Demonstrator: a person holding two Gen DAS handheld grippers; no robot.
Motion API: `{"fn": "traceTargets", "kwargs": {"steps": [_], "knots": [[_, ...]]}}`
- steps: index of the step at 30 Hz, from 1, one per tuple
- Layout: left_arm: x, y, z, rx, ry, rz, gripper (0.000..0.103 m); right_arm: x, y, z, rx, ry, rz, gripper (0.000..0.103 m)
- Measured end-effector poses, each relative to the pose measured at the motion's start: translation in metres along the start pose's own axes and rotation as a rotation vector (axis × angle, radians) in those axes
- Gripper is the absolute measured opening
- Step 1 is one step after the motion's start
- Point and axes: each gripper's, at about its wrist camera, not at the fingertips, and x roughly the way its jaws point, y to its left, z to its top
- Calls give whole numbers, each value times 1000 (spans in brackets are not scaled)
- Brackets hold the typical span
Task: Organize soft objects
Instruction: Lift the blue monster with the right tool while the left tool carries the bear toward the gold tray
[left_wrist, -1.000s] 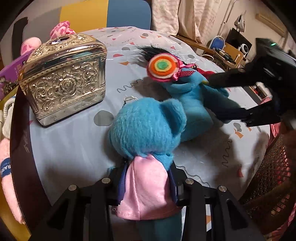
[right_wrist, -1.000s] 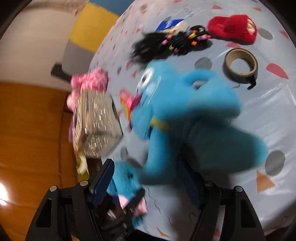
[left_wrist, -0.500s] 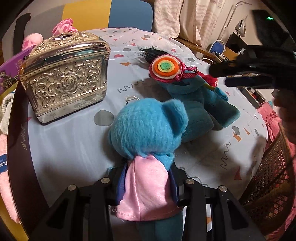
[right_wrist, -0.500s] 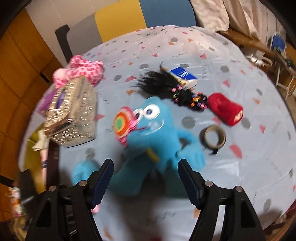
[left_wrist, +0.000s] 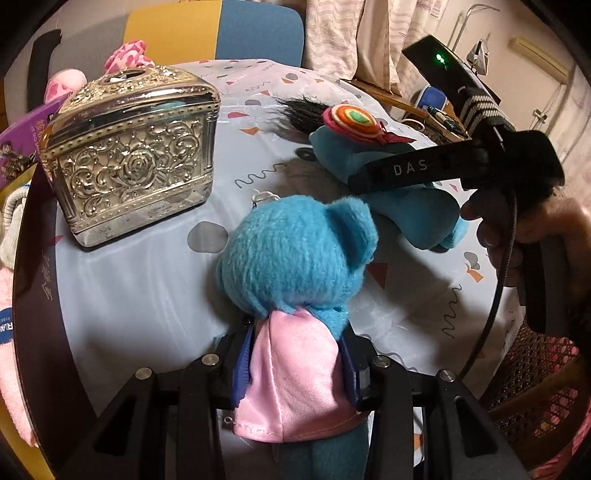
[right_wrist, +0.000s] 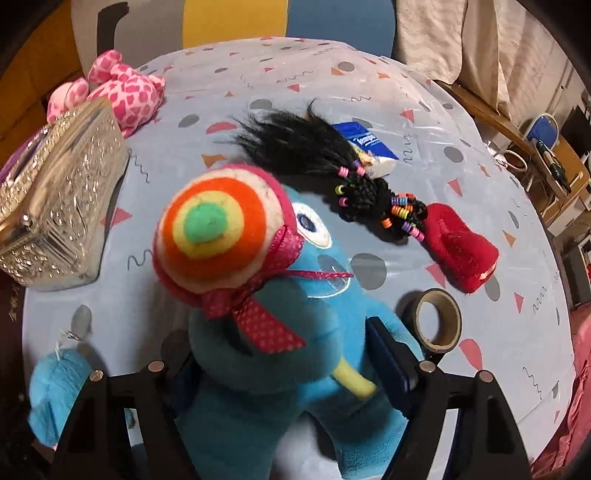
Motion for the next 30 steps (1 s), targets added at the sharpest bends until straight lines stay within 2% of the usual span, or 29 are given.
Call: {"fn": "traceTargets", "kwargs": {"steps": [3, 8, 15, 17, 20, 23, 26, 30], "knots": [[0, 0, 0, 3, -1, 1, 42, -2, 1, 0, -10, -3, 26, 82], [1, 0, 0, -2, 0, -2, 42, -6, -10, 2, 66, -8, 117, 83], [0, -2, 1, 10, -1, 15, 40, 4, 2, 1, 20, 33, 85, 90], [-2, -3, 2, 17, 0, 23, 38, 7, 7, -2, 1, 56, 76, 90], [-8, -4, 3, 26, -4, 25, 35, 5, 13, -6, -25, 39, 46, 84], [-23, -3, 5, 22, -28, 25, 35, 8, 20, -7, -65, 37, 16, 84], [-43, 2, 7, -3, -60, 15, 35, 9, 18, -8, -59, 42, 29, 84], [-85, 19, 11, -55, -120, -3, 35, 10, 18, -9, -69, 32, 24, 84]]}}
